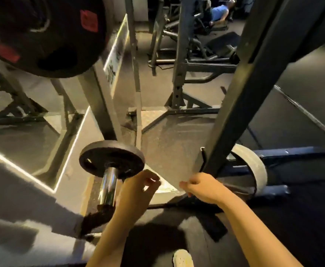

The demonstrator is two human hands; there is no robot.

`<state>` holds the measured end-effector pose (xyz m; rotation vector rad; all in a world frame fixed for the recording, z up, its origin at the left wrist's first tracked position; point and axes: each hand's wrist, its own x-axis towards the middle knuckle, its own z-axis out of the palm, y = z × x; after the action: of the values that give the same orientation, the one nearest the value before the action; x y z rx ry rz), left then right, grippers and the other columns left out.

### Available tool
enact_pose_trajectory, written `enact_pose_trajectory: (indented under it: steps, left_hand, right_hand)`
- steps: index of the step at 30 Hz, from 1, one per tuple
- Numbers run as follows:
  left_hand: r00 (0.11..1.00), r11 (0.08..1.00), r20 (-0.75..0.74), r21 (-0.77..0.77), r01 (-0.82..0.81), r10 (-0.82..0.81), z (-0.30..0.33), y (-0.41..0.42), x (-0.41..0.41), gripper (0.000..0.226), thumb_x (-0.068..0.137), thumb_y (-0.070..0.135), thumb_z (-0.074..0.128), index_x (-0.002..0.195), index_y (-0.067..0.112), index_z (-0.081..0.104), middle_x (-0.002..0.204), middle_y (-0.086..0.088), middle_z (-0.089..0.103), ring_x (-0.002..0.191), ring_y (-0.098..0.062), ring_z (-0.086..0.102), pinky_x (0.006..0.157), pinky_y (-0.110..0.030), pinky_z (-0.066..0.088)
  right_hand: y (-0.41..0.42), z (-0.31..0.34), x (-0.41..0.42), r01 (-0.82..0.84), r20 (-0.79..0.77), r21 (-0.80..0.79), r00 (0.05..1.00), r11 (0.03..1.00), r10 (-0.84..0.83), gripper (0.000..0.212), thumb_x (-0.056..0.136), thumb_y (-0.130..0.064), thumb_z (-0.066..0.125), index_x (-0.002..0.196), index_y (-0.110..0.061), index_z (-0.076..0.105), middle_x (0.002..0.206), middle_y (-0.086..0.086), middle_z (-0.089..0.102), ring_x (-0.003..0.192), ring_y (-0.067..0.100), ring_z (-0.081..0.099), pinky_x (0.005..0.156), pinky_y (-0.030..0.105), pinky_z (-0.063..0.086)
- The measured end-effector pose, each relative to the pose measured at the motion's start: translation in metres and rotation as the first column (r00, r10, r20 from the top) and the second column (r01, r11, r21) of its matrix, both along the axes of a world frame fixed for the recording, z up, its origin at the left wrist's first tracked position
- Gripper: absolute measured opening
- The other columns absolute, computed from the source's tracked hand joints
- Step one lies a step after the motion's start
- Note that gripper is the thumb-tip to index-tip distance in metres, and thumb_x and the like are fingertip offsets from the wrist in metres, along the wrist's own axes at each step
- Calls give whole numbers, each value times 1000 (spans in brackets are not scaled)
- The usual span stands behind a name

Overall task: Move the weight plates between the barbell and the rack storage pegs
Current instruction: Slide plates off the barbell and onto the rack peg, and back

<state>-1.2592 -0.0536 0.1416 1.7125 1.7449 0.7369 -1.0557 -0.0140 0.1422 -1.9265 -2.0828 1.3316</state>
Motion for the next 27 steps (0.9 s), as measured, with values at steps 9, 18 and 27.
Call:
enact_pose_trajectory:
  steps: [9,18,27]
  left_hand:
    - [743,719,-106,-376,585,-661,-50,-29,95,20,90,50,51,104,41,62,100,21,65,92,2,57,88,-31,49]
    - [620,635,-180,-378,673,-764,-41,-49,253,29,94,47,50,119,34,57,115,11,63,100,-5,57,90,-27,49]
    - [519,553,-197,-379,742,-832,-50,-115,493,21,89,50,53,108,41,55,104,15,63,90,0,59,85,-31,53]
  right_hand:
    - [-98,-22,115,279,58,-207,960,938,-273,27,92,-47,53,111,-28,60,110,-5,64,98,11,62,83,27,51]
    - [-157,-20,251,418,13,-257,903,872,-429,40,95,-40,52,133,-27,49,133,-5,50,120,14,48,94,30,40]
    - [-274,-25,485,665,104,-211,744,716,-660,29,94,-47,51,118,-30,52,108,-8,55,91,4,54,73,22,43]
